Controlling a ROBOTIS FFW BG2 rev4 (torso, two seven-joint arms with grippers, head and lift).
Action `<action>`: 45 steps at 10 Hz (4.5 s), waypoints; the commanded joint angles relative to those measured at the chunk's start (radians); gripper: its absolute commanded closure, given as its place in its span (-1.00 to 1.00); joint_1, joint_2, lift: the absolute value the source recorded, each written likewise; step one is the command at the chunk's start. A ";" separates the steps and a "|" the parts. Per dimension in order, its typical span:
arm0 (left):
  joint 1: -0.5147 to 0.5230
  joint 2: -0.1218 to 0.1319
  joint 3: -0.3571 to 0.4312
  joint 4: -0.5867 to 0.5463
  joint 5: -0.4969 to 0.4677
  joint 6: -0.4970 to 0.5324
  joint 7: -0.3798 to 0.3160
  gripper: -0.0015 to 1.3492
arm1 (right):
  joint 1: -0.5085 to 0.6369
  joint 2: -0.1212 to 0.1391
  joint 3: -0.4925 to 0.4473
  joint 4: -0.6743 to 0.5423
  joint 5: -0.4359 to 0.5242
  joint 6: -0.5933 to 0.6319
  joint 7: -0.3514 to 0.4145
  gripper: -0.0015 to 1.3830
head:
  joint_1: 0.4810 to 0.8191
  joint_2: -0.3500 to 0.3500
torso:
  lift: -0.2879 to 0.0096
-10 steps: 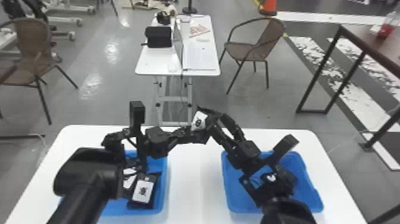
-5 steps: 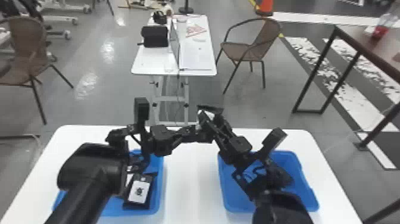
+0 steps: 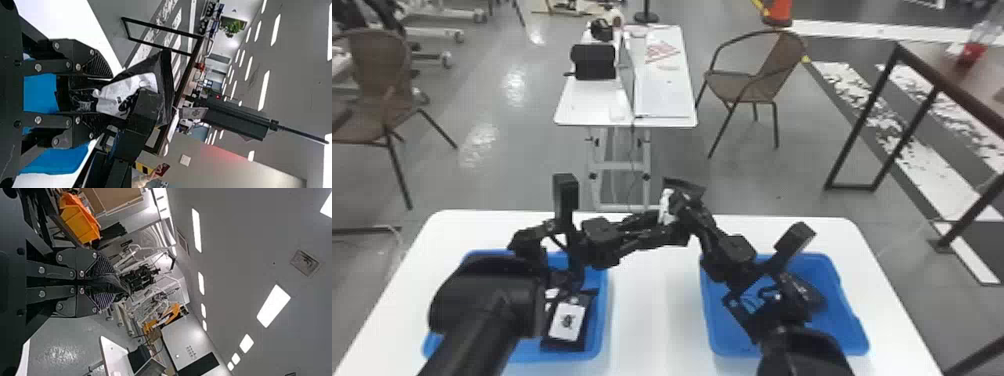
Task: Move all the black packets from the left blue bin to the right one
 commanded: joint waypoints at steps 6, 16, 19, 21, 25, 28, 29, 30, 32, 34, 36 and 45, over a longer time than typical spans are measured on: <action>0.356 0.034 0.322 -0.385 0.008 0.132 0.189 -1.00 | -0.020 -0.098 -0.229 0.240 0.026 0.002 -0.010 0.85 | 0.27 -0.29 | 0.94; 0.416 -0.002 0.446 -0.440 -0.219 0.224 0.276 -0.55 | 0.266 0.002 -0.355 -0.172 0.325 -0.217 -0.379 -0.68 | 0.27 -0.35 | 0.94; 0.361 0.014 0.457 -0.379 -0.375 0.345 0.307 -0.55 | 0.315 0.025 -0.316 -0.205 0.255 -0.217 -0.365 -0.68 | 0.27 -0.18 | 0.94; 0.244 0.065 0.414 -0.195 -0.406 0.342 0.310 -0.55 | 0.313 0.025 -0.316 -0.203 0.229 -0.214 -0.341 -0.68 | 0.27 -0.10 | 0.94; 0.075 0.103 0.357 0.112 -0.426 0.290 0.330 -0.54 | 0.306 0.024 -0.315 -0.200 0.206 -0.200 -0.313 -0.68 | 0.27 -0.09 | 0.94; 0.051 0.128 0.326 0.173 -0.363 0.267 0.328 0.49 | 0.306 0.024 -0.310 -0.191 0.187 -0.194 -0.309 -0.68 | 0.27 -0.11 | 0.94; 0.052 0.123 0.340 0.172 -0.360 0.236 0.328 0.83 | 0.310 0.024 -0.310 -0.191 0.178 -0.194 -0.307 -0.68 | 0.27 -0.11 | 0.94; 0.051 0.123 0.342 0.172 -0.357 0.205 0.327 0.79 | 0.312 0.024 -0.310 -0.191 0.173 -0.193 -0.307 -0.68 | 0.27 -0.11 | 0.94; 0.054 0.130 0.332 0.167 -0.380 0.158 0.314 0.79 | 0.309 0.024 -0.304 -0.186 0.158 -0.191 -0.303 -0.68 | 0.27 -0.11 | 0.94; 0.126 0.130 0.334 0.057 -0.331 0.081 0.242 0.79 | 0.304 0.024 -0.303 -0.182 0.141 -0.187 -0.289 -0.68 | 0.27 -0.13 | 0.94; 0.273 0.113 0.338 -0.199 -0.237 0.086 0.187 0.79 | 0.306 0.024 -0.296 -0.178 0.126 -0.184 -0.275 -0.68 | 0.27 -0.15 | 0.94; 0.062 0.033 0.053 -0.100 0.013 -0.039 -0.011 0.79 | 0.115 0.010 -0.131 -0.114 0.097 -0.027 -0.045 -0.68 | 0.27 -0.33 | 0.94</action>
